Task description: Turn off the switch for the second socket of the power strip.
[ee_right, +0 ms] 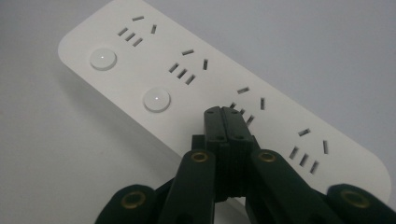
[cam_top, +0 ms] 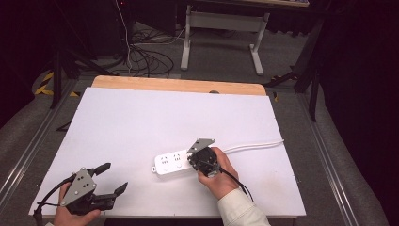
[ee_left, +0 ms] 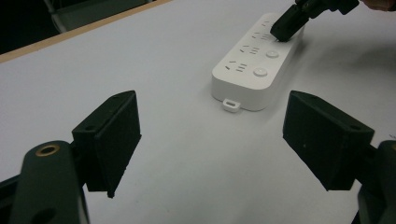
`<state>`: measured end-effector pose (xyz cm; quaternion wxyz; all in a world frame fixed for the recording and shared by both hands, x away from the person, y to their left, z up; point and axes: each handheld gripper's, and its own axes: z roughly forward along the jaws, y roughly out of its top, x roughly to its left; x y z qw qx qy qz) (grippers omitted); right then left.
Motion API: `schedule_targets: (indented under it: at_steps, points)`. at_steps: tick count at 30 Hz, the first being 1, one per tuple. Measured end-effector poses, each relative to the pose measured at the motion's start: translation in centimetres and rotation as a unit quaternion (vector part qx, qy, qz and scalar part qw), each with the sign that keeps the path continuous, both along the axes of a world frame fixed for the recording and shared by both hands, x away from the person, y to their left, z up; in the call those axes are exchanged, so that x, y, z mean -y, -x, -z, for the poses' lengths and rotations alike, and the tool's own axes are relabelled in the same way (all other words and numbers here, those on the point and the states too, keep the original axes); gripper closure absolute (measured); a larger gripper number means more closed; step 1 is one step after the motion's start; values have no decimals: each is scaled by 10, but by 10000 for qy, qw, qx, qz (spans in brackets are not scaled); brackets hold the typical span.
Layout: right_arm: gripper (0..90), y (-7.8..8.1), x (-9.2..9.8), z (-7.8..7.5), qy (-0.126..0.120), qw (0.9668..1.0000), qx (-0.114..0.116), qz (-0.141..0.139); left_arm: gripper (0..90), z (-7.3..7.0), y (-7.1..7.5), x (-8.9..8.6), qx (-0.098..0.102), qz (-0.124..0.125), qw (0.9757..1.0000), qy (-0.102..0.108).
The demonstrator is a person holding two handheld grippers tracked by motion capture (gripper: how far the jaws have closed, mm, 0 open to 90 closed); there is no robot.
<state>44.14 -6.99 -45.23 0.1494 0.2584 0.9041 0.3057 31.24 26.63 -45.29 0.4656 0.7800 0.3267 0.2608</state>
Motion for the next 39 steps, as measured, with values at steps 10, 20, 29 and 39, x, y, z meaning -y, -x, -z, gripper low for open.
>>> schedule_targets:
  at_steps: [10, 20, 29, 39]
  points:
    - [900, 1, -1, -1, -316, 9994, -52, 111, 197, 0, -1, -1, -14, -9, 10000, 36]
    - [900, 6, 6, -16, -578, 9983, 81, -77, 197, 0, -1, -1, -12, -15, 10000, 37]
    - [900, 10, 7, -27, -620, 9977, 175, -188, 197, 0, -2, -1, -20, -19, 10000, 31]
    - [900, 13, 7, -33, -663, 9970, 280, -282, 197, 0, -2, -1, -28, -12, 10000, 37]
